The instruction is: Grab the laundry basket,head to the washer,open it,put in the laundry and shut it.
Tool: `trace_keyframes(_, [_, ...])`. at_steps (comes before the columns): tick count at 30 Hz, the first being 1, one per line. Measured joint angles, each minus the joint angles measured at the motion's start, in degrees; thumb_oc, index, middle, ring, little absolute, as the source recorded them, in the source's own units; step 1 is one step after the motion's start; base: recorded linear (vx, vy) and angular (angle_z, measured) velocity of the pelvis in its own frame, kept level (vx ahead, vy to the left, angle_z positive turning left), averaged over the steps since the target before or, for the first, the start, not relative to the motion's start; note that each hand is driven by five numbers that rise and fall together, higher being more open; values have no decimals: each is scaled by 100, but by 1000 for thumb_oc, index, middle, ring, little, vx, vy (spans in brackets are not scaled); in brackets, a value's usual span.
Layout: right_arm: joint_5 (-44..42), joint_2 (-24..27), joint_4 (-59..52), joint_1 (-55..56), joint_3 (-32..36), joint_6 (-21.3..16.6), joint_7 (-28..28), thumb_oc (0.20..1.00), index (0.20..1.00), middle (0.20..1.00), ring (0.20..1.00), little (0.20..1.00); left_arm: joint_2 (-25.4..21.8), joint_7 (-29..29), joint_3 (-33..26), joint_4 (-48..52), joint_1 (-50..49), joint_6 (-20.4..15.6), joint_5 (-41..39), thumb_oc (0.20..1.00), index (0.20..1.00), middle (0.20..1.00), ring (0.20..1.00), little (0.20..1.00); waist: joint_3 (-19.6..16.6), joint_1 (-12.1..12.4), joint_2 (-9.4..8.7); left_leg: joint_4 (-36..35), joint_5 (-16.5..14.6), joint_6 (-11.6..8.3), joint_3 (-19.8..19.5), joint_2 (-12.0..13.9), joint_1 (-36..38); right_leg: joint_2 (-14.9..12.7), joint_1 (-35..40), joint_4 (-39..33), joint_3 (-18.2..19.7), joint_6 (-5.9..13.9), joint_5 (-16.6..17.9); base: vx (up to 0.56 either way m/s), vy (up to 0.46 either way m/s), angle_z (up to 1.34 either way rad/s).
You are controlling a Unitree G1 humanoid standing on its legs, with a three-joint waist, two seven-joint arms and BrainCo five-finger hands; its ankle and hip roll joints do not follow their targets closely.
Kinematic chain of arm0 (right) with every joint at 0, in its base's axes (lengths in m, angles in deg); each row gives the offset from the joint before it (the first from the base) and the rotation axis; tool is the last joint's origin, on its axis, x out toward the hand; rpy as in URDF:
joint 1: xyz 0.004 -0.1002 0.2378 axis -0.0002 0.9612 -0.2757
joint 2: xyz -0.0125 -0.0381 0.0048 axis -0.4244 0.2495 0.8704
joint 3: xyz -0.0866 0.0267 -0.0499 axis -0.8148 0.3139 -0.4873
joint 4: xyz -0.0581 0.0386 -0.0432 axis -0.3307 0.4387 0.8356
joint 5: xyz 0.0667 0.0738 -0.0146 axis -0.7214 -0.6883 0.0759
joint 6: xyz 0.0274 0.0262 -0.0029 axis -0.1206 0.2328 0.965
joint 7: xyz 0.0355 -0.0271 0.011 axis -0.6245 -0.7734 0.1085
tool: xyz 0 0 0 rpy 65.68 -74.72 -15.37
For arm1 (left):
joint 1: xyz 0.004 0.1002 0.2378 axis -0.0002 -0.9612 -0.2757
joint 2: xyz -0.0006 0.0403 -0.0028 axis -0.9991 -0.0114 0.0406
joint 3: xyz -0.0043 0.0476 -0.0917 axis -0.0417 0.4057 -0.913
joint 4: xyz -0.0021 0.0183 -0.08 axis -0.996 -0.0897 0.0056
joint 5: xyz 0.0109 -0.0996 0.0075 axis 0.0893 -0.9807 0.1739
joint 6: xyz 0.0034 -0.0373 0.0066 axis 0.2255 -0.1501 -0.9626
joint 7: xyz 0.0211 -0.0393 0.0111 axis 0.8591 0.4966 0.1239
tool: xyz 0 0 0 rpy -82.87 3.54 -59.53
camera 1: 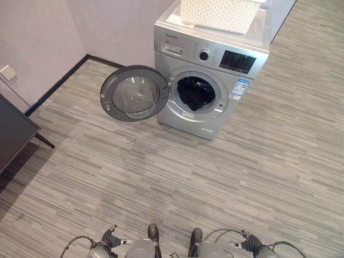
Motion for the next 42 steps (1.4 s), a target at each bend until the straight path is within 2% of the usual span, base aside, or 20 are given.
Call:
trace_keyframes(2, [-1, 46, -135, 13, 1, -2, 36, 1000, 1000, 1000, 1000, 1000, 0, -25, -11, -38, 6, 3, 29, 1000, 1000, 1000, 1000, 1000, 54, -170, 105, 8, -31, 64, -181, 53, 150, -194, -799, 1950, 337, 384, 197, 46, 120, 26])
trace_keyframes(6, [0, -48, -249, 267, 0, 11, 102, 1000, 1000, 1000, 1000, 1000, -61, -39, 141, 185, -117, 13, 30, 1000, 1000, 1000, 1000, 1000, -27, -185, 169, 113, -210, 393, -463, 13, 190, -157, -1427, 3009, 635, 559, 648, 138, 7, 31])
trace_keyframes(8, [-2, 77, -457, 396, 71, -22, 184, 1000, 1000, 1000, 1000, 1000, -30, -83, 162, 131, -135, 61, 41, 1000, 1000, 1000, 1000, 1000, 6, -291, 190, 142, -77, 331, -627, -13, 105, 71, -1462, 2490, 612, 467, -135, 365, -160, 9])
trace_keyframes(9, [-3, 76, -465, 415, 92, -14, 210, 1000, 1000, 1000, 1000, 1000, -12, -89, 96, -36, -41, 61, 43, 1000, 1000, 1000, 1000, 1000, 42, -412, 215, 176, -111, 329, -731, -25, 56, 193, -1251, 1266, 596, 437, -243, 312, -159, 27])
trace_keyframes(11, [-1, 68, -160, 475, 127, 22, 230, 1000, 1000, 1000, 1000, 1000, 42, -111, -38, -263, 195, 50, 85, 1000, 1000, 1000, 1000, 1000, 46, -471, 21, 116, -170, 259, -773, -355, 96, -297, -1108, -654, 168, 525, 156, 376, -138, 42])
trace_keyframes(14, [-2, -27, 89, 568, 123, 94, 233, 1000, 1000, 1000, 1000, 1000, 58, -114, -47, -254, 196, 12, 167, 1000, 1000, 1000, 1000, 1000, 60, -495, 43, 177, -369, 246, -910, -478, 338, -560, -1152, -1378, 426, 686, 771, 343, -132, 30])
trace_keyframes(18, [-4, -217, 375, 833, 166, 124, 277, 1000, 1000, 1000, 1000, 1000, 30, -159, -10, -166, -377, 9, 199, 1000, 1000, 1000, 1000, 1000, -295, -539, 2, 352, -761, -2, -1551, -341, 618, -11, -628, -615, 254, 206, 690, 374, -273, 80])
trace_keyframes(19, [-6, -42, 242, 662, 168, 114, 273, 1000, 1000, 1000, 1000, 1000, 23, -174, 14, -207, -418, 11, 189, 1000, 1000, 1000, 1000, 1000, -316, -574, 174, 460, -845, -287, -1749, 31, 580, 330, -302, -939, -82, -383, 721, 202, -266, 60])
trace_keyframes(23, [-262, 355, -543, -23, 119, -25, 210, 1000, 1000, 1000, 1000, 1000, 9, -149, 36, -230, -168, 7, 170, 1000, 1000, 1000, 1000, 1000, -223, -583, 267, 680, -625, -690, -1736, 437, 458, 629, -650, -215, -69, -657, 372, 129, -172, 4])
trace_keyframes(27, [-460, 446, -870, -376, 106, -65, 202, 1000, 1000, 1000, 1000, 1000, -61, -39, 28, 110, 569, -14, 1, 1000, 1000, 1000, 1000, 1000, 91, -600, 38, 808, -580, -856, -1736, 800, 183, 989, -697, -339, -234, -802, -105, 167, -188, 8])
trace_keyframes(29, [-458, 432, -793, -38, 112, -52, 196, 1000, 1000, 1000, 1000, 1000, -56, -39, 29, 374, 603, 0, -28, 1000, 1000, 1000, 1000, 1000, 230, -598, -14, 1958, -549, -1121, -1700, 905, -281, 1138, -290, -779, -383, -839, -282, 208, -187, 37])
trace_keyframes(31, [-454, 450, -633, 156, 99, -52, 177, 1000, 1000, 1000, 1000, 1000, -55, -36, 25, 512, 531, 15, -34, 1000, 1000, 1000, 1000, 1000, 256, -536, -9, 3728, -241, -1413, -1300, 1156, -1205, 1199, -24, -954, -468, -1183, -282, 144, -7, 32])
trace_keyframes(32, [-453, 405, -539, 174, 33, -52, 115, 1000, 1000, 1000, 1000, 1000, -97, -39, 32, 545, 494, 11, -36, 1000, 1000, 1000, 1000, 1000, 294, -596, -42, 3492, -341, -1263, -499, 1613, -1377, 1230, 108, -1160, -587, -1137, -264, 44, 72, 64])
trace_keyframes(33, [-448, 389, -464, 242, 59, -29, 90, 1000, 1000, 1000, 1000, 1000, -105, -20, 35, 601, 585, 3, -49, 1000, 1000, 1000, 1000, 1000, 333, -592, -95, 2016, -228, -1281, 141, 1777, -1398, 1185, 137, -1221, -711, -1244, -87, 160, 109, 58])
trace_keyframes(35, [-446, 404, -367, 115, 67, -21, 61, 1000, 1000, 1000, 1000, 1000, -164, -1, 32, 736, 526, 11, -72, 1000, 1000, 1000, 1000, 1000, 371, -482, -130, 204, 148, -1464, -57, 1841, -1443, 1268, 103, -1192, -631, -1231, -84, 250, 155, -3])
trace_keyframes(36, [-446, 374, -381, 64, 55, -53, 57, 1000, 1000, 1000, 1000, 1000, -233, -3, 38, 711, 521, 13, -72, 1000, 1000, 1000, 1000, 1000, 396, -439, -166, -322, 367, -1645, -249, 1850, -1475, 1335, 159, -1219, -537, -1075, -180, 186, 161, -31])
trace_keyframes(37, [-446, 359, -404, 34, 55, -60, 58, 1000, 1000, 1000, 1000, 1000, -276, 8, 45, 691, 584, 14, -75, 1000, 1000, 1000, 1000, 1000, 441, -391, -155, -537, 596, -1672, -334, 1933, -1592, 1350, 138, -1066, -607, -325, -522, 84, 92, -42])
trace_keyframes(38, [-441, 420, -437, 9, 74, -66, 71, 1000, 1000, 1000, 1000, 1000, -240, 14, 13, 697, 643, 1, -78, 1000, 1000, 1000, 1000, 1000, 563, -234, -4, -535, 830, -1689, -535, 2207, -1737, 1240, -47, -301, -817, -571, -970, 108, 147, -60])
trace_keyframes(39, [-440, 489, -467, 49, 64, -68, 67, 1000, 1000, 1000, 1000, 1000, -255, 16, -12, 715, 594, 4, -81, 1000, 1000, 1000, 1000, 1000, 547, -136, -36, -519, 944, -1731, -518, 2327, -1695, 1144, -31, -207, -854, -1157, -850, 218, 212, -54])
trace_keyframes(42, [-441, 543, -570, 128, 117, -49, 87, 1000, 1000, 1000, 1000, 1000, -407, 0, -33, 1228, 326, 12, -84, 1000, 1000, 1000, 1000, 1000, 535, -118, -55, 148, 891, -1562, -693, 2296, -1707, 1275, 173, -222, -630, -1095, -915, 168, 279, -44])
